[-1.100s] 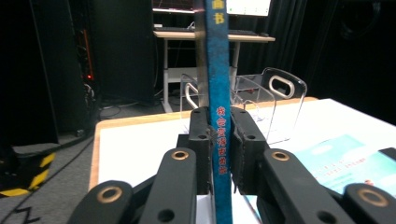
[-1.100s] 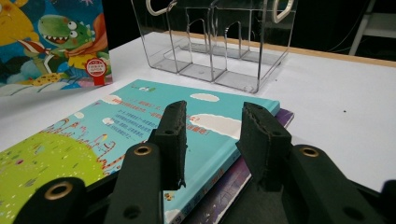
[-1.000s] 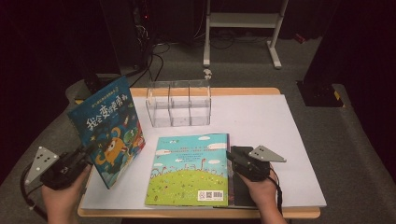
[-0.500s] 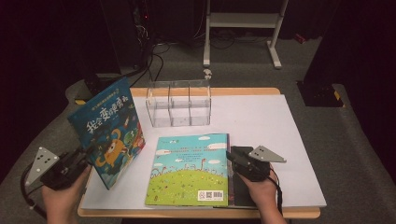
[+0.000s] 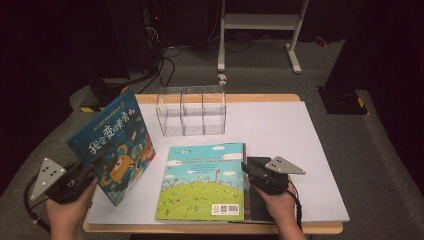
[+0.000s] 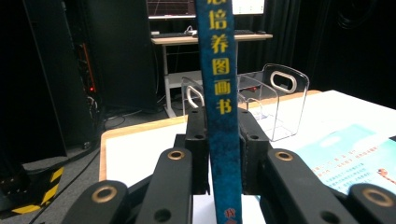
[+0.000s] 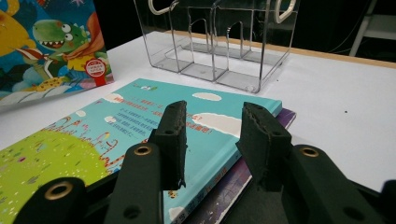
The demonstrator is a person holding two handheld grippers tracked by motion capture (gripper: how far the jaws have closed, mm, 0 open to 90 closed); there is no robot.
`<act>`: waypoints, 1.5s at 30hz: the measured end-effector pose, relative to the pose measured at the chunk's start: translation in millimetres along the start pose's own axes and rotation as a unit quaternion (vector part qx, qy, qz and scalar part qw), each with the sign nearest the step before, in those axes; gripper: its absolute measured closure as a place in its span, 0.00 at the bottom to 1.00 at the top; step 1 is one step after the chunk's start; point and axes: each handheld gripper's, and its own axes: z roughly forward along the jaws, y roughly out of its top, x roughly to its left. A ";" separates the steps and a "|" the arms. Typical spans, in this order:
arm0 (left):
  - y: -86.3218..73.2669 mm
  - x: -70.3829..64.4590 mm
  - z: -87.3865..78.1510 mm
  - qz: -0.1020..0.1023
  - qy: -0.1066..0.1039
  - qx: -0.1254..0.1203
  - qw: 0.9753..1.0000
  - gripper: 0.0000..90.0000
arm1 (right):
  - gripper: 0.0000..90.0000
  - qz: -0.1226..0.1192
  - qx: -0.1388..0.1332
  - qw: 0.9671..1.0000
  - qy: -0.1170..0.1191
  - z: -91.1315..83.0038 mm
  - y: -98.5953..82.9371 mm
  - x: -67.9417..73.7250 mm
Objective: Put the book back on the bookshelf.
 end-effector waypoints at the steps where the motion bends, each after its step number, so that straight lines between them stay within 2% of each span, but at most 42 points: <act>1: -0.2 0.8 -0.3 -0.002 0.001 0.001 1.000 0.87 | 0.68 0.000 0.000 1.000 0.000 0.0 0.0 0.0; 4: -0.7 1.9 -0.5 -0.006 0.005 0.000 1.000 0.86 | 0.68 0.001 0.000 1.000 -0.001 -0.2 -0.2 -0.6; 9: -1.0 2.6 -1.6 -0.013 -0.008 0.003 1.000 0.86 | 0.68 0.001 0.000 1.000 0.000 0.5 -0.1 -0.6; 17: -0.2 2.5 -2.5 -0.030 -0.011 0.011 0.999 0.86 | 0.67 0.002 -0.001 1.000 0.003 0.7 0.2 -1.3; 19: 0.1 1.2 -2.0 -0.028 -0.009 0.013 0.999 0.86 | 0.67 0.001 -0.002 1.000 0.005 0.4 0.5 -1.2; 22: 1.3 0.6 -1.2 -0.034 -0.020 0.011 0.999 0.86 | 0.67 0.000 -0.002 1.000 0.004 0.2 0.6 -0.8; 25: 2.6 3.9 1.3 -0.058 -0.041 0.006 0.997 0.85 | 0.67 0.001 -0.002 1.000 0.004 0.0 0.6 -0.9; 26: 1.1 2.8 2.0 -0.054 -0.040 -0.003 0.998 0.84 | 0.67 0.001 -0.003 1.000 0.004 -0.2 0.6 -0.9; 27: 0.0 -0.8 4.0 -0.041 -0.033 -0.015 0.999 0.82 | 0.67 0.001 -0.003 1.000 0.004 -0.8 0.5 -0.6; 30: 1.4 -4.5 7.4 -0.039 -0.024 -0.011 0.999 0.79 | 0.67 0.001 -0.003 1.000 0.002 -1.4 0.2 -0.4; 31: 2.5 -7.2 9.3 -0.035 -0.019 -0.005 0.999 0.81 | 0.67 0.001 0.000 1.000 0.001 -1.6 -0.8 -0.5; 34: 3.5 -7.9 9.7 -0.033 -0.022 -0.004 0.999 0.87 | 0.67 0.002 0.002 1.000 -0.003 -2.7 -2.5 -1.4; 37: 5.5 -9.6 10.6 -0.028 -0.010 0.001 1.000 0.89 | 0.67 0.004 0.002 1.000 -0.005 -4.5 -3.2 -3.0; 41: 7.9 -12.3 13.1 -0.019 -0.011 0.001 1.000 0.91 | 0.67 0.003 0.003 1.000 -0.010 -5.9 -2.3 -6.4; 43: 11.4 -14.0 15.2 -0.006 -0.015 0.007 1.000 0.92 | 0.67 0.003 0.001 1.000 -0.016 -7.3 0.5 -8.9; 45: 14.6 -15.3 18.3 0.001 -0.016 0.008 1.000 0.92 | 0.67 -0.006 -0.002 1.000 -0.014 -11.8 2.9 -9.9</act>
